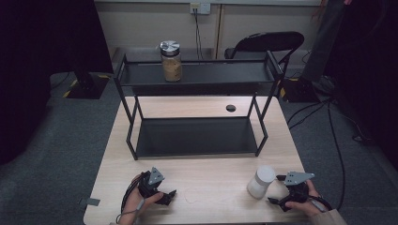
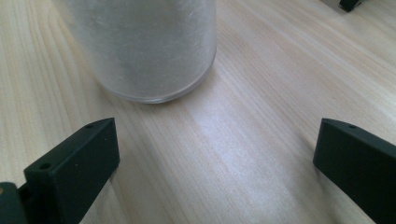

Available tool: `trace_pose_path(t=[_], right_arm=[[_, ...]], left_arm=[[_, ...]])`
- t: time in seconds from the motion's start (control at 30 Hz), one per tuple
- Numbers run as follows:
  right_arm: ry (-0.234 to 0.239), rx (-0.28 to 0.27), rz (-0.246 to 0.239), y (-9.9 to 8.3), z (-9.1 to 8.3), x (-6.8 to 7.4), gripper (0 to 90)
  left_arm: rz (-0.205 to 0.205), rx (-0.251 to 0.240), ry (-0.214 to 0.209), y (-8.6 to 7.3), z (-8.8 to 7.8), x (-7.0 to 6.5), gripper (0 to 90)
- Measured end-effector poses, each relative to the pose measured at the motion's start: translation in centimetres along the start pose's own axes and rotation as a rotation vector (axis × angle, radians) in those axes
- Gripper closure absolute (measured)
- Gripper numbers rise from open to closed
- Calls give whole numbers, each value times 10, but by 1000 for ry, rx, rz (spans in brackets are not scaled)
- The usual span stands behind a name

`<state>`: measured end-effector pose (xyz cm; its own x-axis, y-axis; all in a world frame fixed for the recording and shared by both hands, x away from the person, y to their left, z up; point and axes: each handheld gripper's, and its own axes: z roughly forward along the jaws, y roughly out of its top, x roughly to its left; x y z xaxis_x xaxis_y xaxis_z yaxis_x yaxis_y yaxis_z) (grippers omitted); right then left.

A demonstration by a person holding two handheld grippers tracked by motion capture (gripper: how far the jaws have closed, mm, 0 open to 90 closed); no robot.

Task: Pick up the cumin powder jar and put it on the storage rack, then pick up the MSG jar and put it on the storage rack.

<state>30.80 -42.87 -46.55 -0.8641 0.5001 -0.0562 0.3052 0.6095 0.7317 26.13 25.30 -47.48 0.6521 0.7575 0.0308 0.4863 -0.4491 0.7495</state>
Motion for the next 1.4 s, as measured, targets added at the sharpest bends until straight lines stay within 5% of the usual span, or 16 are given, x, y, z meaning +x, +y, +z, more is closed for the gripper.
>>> trace_pose_path(t=[1.4], right_arm=[[7, -4, 10, -1, -1, -1, 0]], left_arm=[[0, 0, 0, 0, 0, 0, 0]])
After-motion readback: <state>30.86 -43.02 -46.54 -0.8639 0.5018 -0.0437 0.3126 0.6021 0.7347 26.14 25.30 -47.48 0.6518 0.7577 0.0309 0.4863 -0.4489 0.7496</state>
